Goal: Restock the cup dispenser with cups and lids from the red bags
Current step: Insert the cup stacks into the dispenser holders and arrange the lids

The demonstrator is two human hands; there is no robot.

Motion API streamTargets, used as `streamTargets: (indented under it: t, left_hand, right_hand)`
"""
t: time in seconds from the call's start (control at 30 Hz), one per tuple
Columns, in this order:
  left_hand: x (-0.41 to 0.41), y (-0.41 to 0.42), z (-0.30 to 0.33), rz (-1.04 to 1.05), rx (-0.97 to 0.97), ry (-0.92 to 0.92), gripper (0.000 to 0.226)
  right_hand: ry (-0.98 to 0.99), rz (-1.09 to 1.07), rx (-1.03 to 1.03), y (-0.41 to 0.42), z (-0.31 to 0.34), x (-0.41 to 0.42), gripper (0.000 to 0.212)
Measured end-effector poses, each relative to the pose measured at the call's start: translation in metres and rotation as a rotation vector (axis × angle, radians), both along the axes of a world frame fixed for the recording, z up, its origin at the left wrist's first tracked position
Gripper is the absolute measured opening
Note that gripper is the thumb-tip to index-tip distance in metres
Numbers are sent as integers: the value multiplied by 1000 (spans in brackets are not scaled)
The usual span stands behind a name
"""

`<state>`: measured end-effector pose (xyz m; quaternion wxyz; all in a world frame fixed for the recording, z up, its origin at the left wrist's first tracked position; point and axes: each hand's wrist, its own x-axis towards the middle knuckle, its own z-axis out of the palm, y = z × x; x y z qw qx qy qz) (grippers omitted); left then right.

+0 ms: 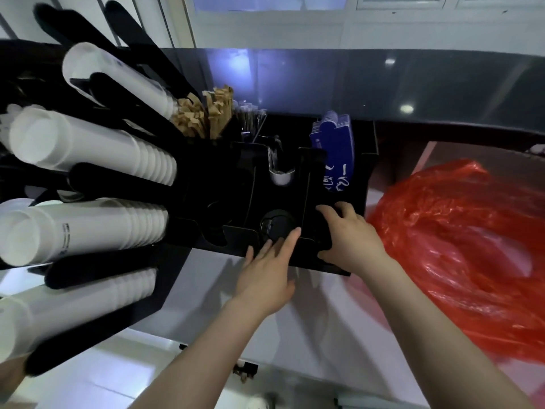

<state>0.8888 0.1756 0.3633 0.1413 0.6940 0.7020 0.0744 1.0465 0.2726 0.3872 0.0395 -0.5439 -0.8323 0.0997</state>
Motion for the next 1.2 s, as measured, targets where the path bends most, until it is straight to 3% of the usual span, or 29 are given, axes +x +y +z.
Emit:
streamTargets:
  t: [0.3,0.47,0.7,0.97,1.1,1.2]
  left_hand:
    - [-7,17,6,-21,-69,17,91]
    - [0,33,11,45,-71,98,95]
    - [-1,49,18,65,-89,32,74]
    - [-9,40,20,92,5,-129,84]
    - [-11,32,24,84,110,-192,77]
    - [-10,28,27,93,172,-221,72]
  right_hand:
    - [16,32,-69,8,9,2,94]
    - [72,44,66,2,7,6,90]
    - [457,29,89,-2,12,20,87]
    - [744,-9,44,-1,26,27,82]
    - [790,-28,60,2,33,32,82]
    - [653,29,86,3,39,32,83]
